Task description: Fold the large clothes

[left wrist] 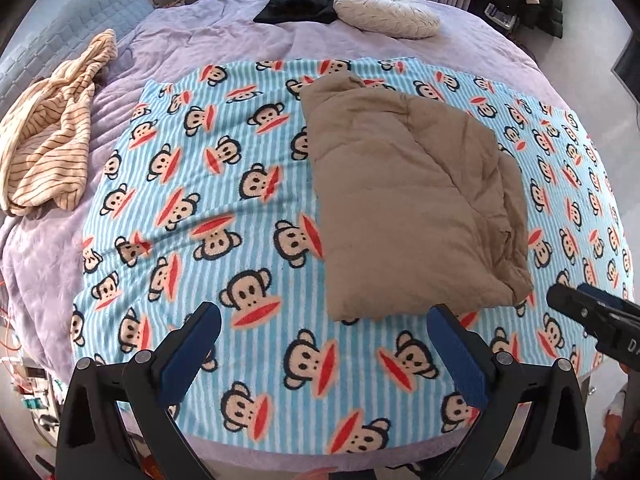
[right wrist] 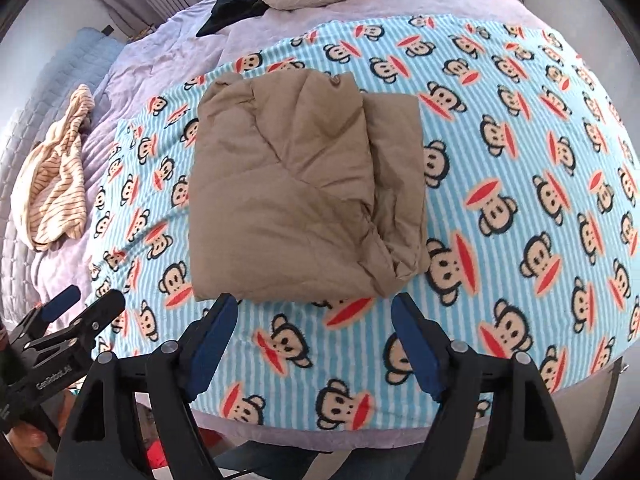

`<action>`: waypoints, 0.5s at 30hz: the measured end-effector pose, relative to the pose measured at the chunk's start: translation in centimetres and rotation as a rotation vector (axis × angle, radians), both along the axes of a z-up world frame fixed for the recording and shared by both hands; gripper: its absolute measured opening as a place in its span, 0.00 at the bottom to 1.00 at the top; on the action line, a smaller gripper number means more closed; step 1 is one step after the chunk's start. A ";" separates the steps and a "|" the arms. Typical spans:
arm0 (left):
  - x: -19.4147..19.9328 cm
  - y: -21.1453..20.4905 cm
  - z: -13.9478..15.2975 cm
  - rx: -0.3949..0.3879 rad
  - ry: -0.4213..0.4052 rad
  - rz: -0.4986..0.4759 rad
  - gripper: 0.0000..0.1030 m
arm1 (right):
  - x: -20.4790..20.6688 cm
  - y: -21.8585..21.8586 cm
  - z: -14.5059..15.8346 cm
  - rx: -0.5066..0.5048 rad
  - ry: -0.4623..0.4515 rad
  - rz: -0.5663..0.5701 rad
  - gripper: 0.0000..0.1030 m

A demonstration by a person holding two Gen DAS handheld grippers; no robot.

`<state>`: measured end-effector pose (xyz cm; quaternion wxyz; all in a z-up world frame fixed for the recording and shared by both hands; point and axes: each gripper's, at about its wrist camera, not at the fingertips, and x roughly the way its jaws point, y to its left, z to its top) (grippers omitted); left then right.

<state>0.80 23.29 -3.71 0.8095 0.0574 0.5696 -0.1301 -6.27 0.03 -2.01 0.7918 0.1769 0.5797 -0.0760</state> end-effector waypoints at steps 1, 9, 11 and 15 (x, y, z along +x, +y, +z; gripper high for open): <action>-0.1 -0.2 0.2 -0.003 -0.005 0.003 1.00 | 0.1 -0.2 0.2 -0.009 -0.007 0.003 0.80; -0.9 -1.6 2.7 -0.006 -0.055 0.056 1.00 | 0.6 -1.3 3.8 -0.118 -0.100 0.050 1.00; -1.2 -1.9 3.6 0.012 -0.090 0.067 1.00 | 0.6 -1.4 4.9 -0.157 -0.140 0.049 1.00; -1.6 -2.1 5.8 -0.004 -0.143 0.088 1.00 | 0.8 -1.6 6.7 -0.121 -0.168 0.049 1.00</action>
